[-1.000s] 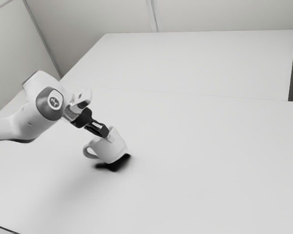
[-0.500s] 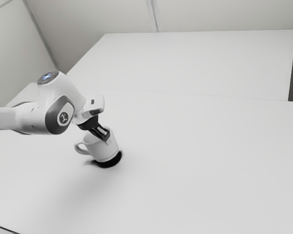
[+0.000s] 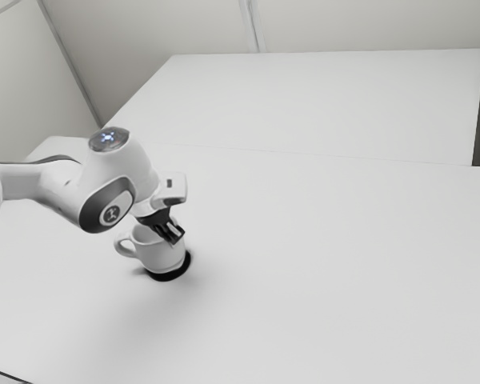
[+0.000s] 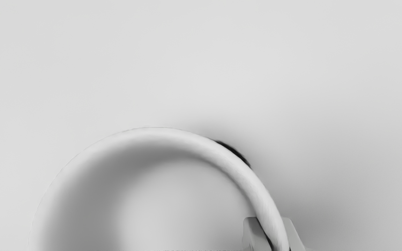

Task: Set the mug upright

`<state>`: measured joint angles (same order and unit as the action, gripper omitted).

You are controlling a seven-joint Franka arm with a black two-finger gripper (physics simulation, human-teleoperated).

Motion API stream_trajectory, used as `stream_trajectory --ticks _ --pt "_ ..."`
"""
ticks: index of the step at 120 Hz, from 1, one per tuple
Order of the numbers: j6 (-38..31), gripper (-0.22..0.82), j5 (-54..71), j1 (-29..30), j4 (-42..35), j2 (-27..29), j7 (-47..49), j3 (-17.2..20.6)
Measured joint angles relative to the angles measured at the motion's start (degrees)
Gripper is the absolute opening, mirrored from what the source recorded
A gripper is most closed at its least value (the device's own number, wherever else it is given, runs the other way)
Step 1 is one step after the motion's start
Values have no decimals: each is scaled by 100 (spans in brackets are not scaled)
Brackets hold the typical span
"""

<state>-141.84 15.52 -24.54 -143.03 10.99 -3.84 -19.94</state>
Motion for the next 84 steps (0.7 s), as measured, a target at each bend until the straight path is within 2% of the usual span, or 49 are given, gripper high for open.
stream_trajectory --ticks 36,61,72,84 --pt "-41 -18 328 -12 -3 -266 760 0" --pt "45 26 249 -14 67 -296 924 -8" --pt "234 38 136 -11 185 -298 971 -28" --pt "541 46 -7 -3 318 -301 1006 -62"
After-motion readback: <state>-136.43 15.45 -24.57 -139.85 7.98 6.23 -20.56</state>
